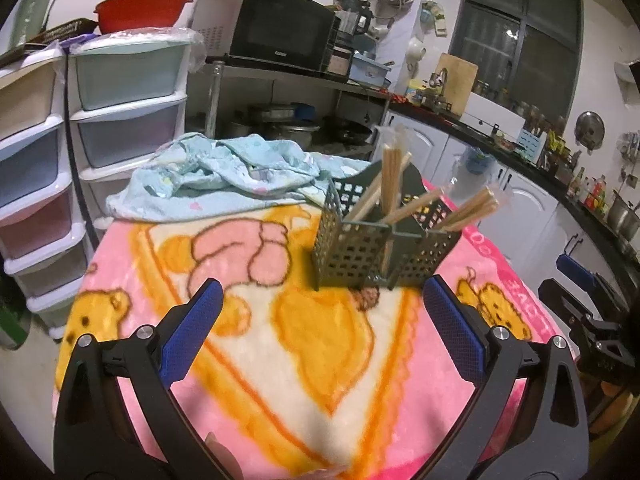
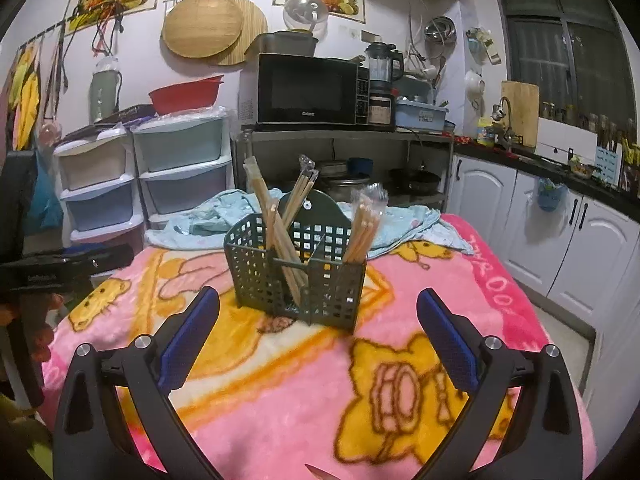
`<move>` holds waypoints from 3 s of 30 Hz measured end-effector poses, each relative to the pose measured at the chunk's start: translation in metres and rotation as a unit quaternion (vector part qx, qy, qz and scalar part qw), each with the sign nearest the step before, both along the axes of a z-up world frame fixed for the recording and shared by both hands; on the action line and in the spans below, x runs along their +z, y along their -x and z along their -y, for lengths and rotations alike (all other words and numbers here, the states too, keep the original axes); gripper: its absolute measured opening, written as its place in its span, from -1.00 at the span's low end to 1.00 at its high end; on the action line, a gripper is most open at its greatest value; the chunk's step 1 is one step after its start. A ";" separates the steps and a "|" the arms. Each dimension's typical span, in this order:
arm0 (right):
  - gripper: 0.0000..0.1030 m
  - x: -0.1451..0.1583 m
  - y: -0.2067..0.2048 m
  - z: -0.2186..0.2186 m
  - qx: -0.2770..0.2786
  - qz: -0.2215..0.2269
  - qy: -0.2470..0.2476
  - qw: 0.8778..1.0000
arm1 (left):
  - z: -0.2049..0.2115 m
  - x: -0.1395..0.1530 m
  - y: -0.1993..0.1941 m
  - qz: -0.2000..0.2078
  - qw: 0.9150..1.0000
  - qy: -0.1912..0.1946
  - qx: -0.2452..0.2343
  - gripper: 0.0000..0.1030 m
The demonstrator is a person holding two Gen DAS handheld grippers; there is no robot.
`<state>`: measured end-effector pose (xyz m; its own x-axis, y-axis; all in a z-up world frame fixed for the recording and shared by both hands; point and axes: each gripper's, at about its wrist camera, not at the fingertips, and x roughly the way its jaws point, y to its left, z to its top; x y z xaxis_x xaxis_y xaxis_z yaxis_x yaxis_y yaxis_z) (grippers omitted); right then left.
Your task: Organize utensils
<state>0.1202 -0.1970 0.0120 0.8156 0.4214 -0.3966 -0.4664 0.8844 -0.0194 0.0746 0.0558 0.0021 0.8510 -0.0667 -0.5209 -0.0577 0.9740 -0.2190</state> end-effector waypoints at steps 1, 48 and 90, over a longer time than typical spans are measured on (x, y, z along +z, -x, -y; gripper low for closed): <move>0.87 -0.002 0.002 0.002 -0.003 0.005 -0.003 1.000 | 0.002 -0.001 0.001 0.003 1.000 -0.004 0.000 0.79; 0.87 -0.013 0.023 0.014 -0.037 0.075 -0.034 0.996 | 0.028 -0.002 0.021 0.072 0.997 -0.028 0.009 0.79; 0.87 -0.013 0.023 0.011 -0.036 0.076 -0.034 0.996 | 0.029 -0.002 0.022 0.072 0.997 -0.028 0.008 0.79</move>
